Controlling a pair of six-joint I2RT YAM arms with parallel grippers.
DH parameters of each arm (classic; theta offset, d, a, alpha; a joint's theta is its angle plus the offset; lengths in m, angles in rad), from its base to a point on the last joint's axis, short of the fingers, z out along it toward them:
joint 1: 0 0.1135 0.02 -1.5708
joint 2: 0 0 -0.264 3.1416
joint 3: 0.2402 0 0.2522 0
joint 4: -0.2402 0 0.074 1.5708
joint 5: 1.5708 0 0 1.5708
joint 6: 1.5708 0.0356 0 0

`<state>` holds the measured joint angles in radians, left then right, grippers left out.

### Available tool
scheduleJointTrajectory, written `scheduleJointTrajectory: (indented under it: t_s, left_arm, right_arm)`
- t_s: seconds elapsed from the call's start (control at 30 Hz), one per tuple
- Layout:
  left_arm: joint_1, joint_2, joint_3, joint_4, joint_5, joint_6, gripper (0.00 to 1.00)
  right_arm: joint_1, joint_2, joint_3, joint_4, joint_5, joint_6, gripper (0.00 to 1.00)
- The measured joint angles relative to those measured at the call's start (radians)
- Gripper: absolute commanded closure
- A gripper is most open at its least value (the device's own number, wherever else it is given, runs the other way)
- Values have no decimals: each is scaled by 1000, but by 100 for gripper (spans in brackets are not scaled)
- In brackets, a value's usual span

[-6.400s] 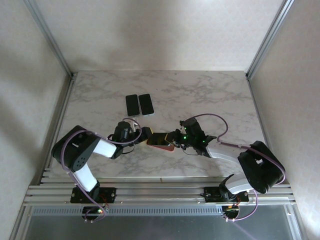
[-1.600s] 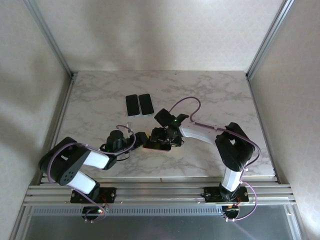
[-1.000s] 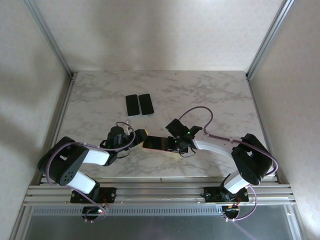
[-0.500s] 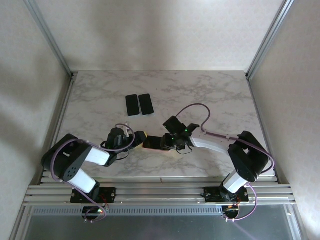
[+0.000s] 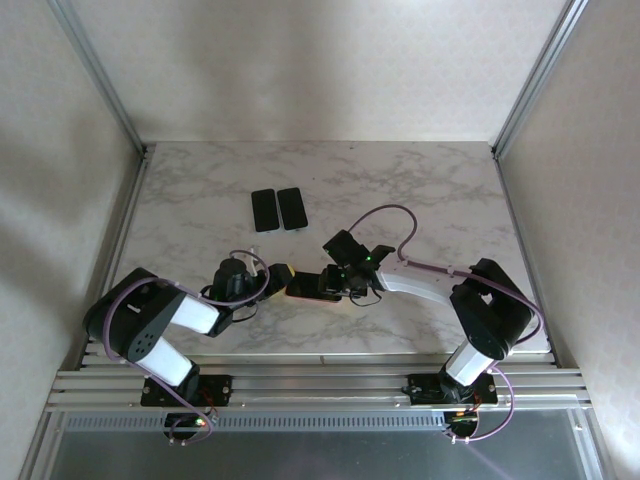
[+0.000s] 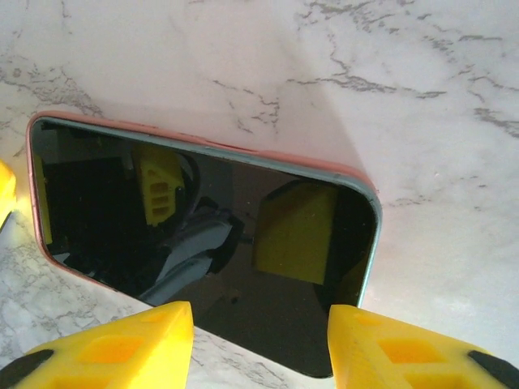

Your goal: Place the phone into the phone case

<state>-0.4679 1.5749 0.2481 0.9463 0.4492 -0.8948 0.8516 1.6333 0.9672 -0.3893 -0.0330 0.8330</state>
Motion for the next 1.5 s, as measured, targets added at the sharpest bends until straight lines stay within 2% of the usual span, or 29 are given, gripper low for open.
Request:
scheduleJointTrajectory:
  t_s: [0.17, 1.1, 1.5]
  left_arm:
    - [0, 11, -1, 18, 4, -1, 41]
    - [-18, 31, -9, 65, 14, -23, 41]
    - [-18, 38, -9, 76, 18, -24, 41]
  right_arm:
    - [0, -1, 2, -24, 19, 0, 47]
    - [0, 51, 46, -11, -2, 0, 46]
    - [0, 33, 48, -50, 32, 0, 45]
